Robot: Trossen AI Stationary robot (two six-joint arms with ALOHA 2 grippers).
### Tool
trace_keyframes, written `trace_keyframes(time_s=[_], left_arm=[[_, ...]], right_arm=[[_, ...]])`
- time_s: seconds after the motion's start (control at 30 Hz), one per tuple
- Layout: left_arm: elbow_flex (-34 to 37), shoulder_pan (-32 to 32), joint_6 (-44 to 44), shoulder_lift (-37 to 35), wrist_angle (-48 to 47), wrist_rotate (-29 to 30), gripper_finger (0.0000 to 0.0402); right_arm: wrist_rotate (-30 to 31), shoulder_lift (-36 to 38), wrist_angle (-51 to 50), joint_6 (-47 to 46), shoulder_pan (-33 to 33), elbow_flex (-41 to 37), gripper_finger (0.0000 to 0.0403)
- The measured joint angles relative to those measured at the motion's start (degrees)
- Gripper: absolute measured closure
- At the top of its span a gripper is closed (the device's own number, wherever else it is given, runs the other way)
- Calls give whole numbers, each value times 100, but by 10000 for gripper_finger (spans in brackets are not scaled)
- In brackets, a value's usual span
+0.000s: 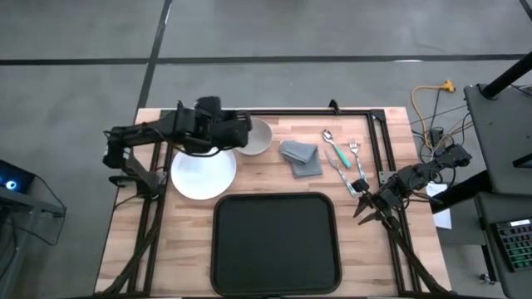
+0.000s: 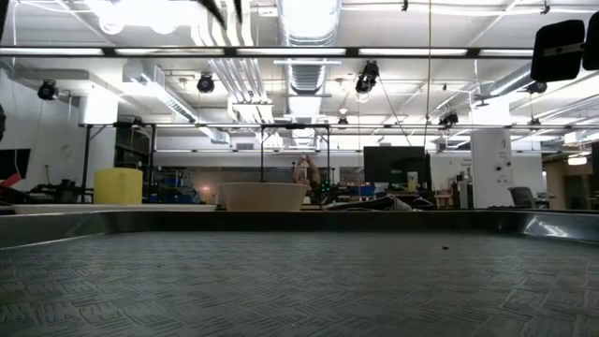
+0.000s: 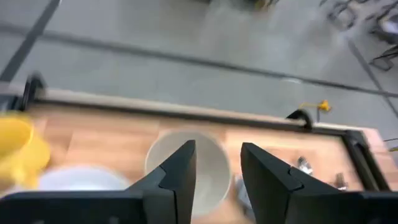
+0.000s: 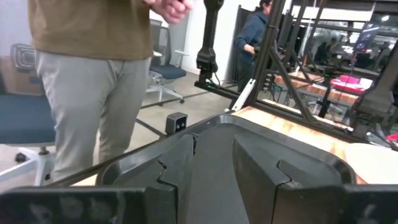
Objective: Set up tray
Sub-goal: Put the yellow mug on the black serving tray
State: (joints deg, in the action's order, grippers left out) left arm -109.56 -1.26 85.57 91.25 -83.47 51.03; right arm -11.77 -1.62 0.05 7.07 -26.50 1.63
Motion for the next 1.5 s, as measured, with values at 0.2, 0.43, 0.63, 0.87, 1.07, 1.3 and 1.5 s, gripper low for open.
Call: trace_keyframes(time_s=[0.2,0.43,0.63,0.87,1.07,1.3,1.5], left_arm=[[795,-345,769,-513,8,-1089,294],[1084,-1248,984,-699,-1,-2481,294],[985,-1943,958,-539,-621,-3329,294],[1276,-2478,803,-583,-639,-3722,294],[1793,-2961,699,-603,-657,-3768,294],[2497,-3807,-2,-739,-654,-4135,294],[2893,-4589,-282,-976,-652,-4133,294]], right_arm=[[16,3,-16,0,0,-2,303],[18,-3,-22,0,0,-2,303],[18,-3,-22,0,0,-2,303],[20,-3,-24,0,0,-2,303],[21,-3,-24,0,1,-2,303],[22,-3,-22,0,1,-2,303],[22,-3,-22,0,2,-2,303]])
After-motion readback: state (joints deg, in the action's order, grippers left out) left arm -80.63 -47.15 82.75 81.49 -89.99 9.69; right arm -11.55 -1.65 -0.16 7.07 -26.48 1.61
